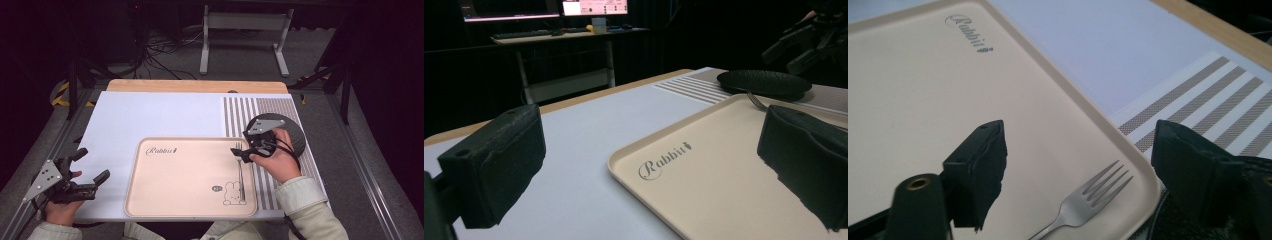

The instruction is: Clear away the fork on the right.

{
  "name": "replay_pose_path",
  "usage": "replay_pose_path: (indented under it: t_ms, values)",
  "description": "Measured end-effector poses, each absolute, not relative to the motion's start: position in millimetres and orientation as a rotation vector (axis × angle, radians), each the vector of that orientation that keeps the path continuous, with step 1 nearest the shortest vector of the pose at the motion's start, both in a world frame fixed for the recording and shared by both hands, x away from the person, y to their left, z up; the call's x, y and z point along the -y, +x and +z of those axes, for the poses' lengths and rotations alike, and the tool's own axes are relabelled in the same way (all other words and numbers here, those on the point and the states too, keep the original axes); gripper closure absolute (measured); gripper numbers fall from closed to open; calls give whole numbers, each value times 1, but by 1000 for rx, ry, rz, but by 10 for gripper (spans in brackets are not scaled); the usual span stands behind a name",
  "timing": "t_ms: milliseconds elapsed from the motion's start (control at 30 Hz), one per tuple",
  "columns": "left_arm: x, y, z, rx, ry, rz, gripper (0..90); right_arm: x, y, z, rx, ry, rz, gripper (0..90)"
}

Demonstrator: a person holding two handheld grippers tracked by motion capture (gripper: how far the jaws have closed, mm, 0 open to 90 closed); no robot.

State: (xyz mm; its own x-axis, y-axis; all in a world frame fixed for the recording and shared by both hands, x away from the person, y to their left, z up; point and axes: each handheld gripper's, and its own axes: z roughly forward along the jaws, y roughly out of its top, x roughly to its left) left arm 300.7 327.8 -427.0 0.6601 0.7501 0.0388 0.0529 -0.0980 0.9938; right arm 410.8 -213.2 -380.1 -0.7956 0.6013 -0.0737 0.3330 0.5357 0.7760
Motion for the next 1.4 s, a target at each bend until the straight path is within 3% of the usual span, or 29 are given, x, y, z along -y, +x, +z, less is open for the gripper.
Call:
replay_pose_path:
  t_ms: [333,700,1400]
  values:
    - [-327,300,-426,-678,1585,671,0,249,392,-370,-2290,754,1287,116]
    - [-327,300,-426,-675,1576,673,0,285,370,-368,-2156,745,1374,54]
    - [-327,300,-427,-677,1586,673,0,340,347,-421,-1988,822,1526,11]
